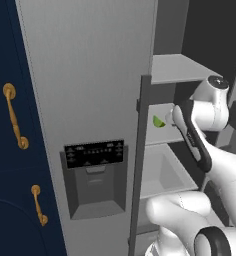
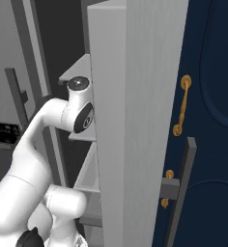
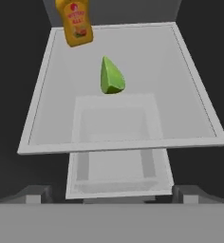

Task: Grab a lemon wedge from the fridge and one ice cube from the ice bowl, and put them in the glass of lemonade.

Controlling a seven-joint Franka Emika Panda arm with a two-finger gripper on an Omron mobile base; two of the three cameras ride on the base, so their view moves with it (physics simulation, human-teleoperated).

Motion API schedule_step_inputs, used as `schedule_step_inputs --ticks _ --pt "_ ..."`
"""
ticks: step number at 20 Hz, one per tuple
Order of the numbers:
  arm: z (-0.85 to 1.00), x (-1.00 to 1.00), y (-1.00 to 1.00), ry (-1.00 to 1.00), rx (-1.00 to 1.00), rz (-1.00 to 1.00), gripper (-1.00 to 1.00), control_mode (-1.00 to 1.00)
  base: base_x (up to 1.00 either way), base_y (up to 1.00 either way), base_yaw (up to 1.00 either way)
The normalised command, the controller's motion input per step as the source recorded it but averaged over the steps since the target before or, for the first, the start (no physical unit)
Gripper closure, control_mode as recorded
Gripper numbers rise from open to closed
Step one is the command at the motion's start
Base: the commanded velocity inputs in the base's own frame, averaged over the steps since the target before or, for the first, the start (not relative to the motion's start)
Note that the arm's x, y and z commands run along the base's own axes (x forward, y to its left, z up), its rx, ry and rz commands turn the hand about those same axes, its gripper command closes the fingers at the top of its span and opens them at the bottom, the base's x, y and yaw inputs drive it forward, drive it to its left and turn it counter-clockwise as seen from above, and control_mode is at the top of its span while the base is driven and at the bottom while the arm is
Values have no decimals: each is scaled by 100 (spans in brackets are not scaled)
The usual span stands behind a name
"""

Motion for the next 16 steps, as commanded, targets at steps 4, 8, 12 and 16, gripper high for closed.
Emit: schedule_step_inputs --ticks 4,8,12,16 --pt "-35 31 0 -23 3 1 -100 -100 0 0 0" --pt "-23 55 21 -8 -4 0 -100 -100 0 0 0" --pt "-5 59 15 0 0 0 -100 -100 0 0 0" --pt "-3 55 5 0 0 0 -100 -100 0 0 0"
